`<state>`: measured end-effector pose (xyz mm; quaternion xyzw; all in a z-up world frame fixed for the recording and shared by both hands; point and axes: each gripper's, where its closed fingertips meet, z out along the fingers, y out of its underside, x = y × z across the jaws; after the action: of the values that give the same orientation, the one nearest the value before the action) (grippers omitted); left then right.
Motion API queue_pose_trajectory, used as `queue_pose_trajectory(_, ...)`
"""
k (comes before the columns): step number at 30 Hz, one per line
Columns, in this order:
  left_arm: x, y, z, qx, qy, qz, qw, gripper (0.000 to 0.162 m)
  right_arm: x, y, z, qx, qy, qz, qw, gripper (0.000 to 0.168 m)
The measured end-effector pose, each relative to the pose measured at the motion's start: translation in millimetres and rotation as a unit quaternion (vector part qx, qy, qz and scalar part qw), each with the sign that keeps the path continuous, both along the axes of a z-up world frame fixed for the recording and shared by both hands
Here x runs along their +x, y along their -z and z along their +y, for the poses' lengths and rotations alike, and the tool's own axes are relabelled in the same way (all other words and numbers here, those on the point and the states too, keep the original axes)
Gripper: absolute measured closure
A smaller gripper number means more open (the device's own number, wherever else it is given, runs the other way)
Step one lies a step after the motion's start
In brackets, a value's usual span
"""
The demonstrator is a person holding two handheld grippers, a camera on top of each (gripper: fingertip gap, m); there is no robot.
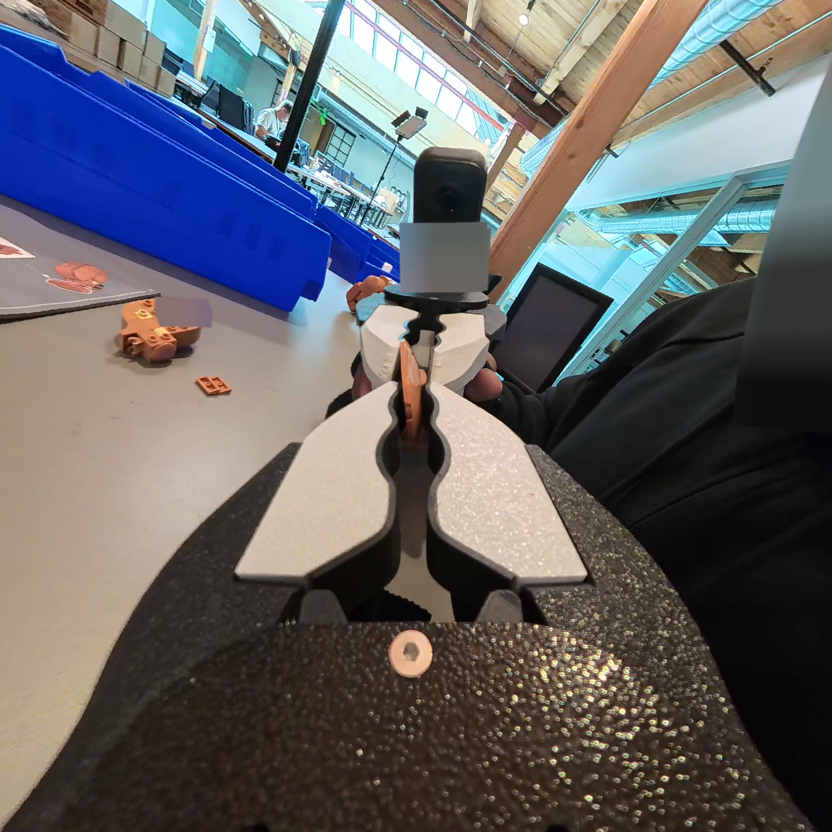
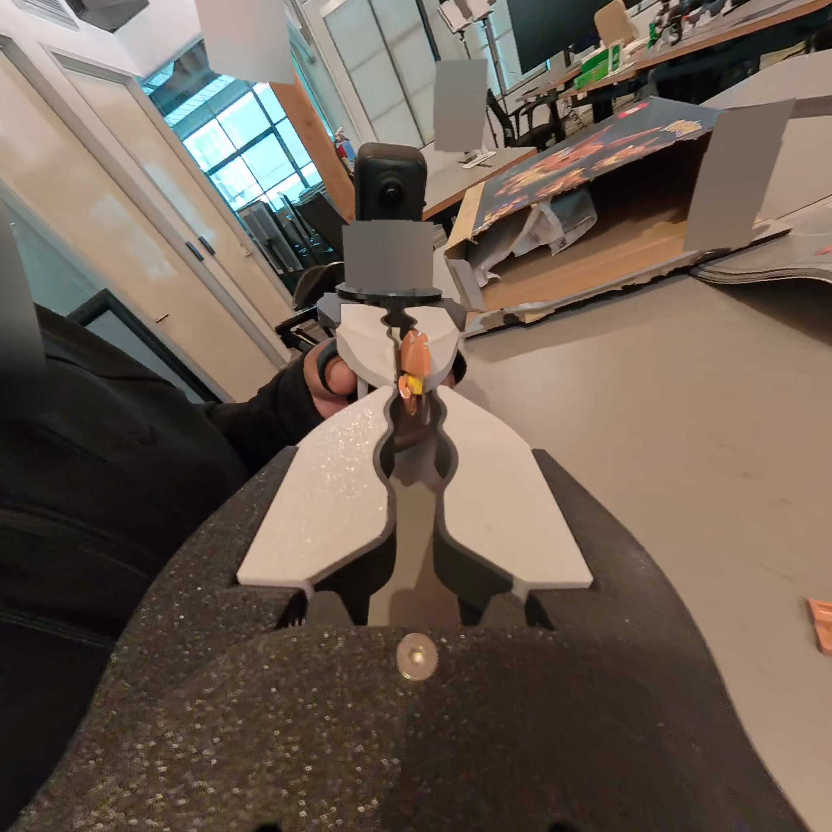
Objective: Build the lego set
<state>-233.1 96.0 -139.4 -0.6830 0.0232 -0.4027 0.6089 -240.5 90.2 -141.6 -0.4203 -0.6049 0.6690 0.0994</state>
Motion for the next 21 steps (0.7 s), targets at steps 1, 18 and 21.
queue_pose_trajectory(1,1,0,0,-0.002,0.003,-0.002,1.0,0.156,1,0,-1,-0.001,-0.006,0.002,1.0,0.159)
queue_pose_trajectory(18,15,6,-5,-0.018,0.065,0.018,0.998,0.156,16,4,-5,-0.008,-0.067,-0.007,0.998,0.16)
queue_pose_trajectory(21,16,6,-7,-0.015,0.074,0.022,0.997,0.155,17,3,-6,-0.006,-0.073,-0.002,0.997,0.161)
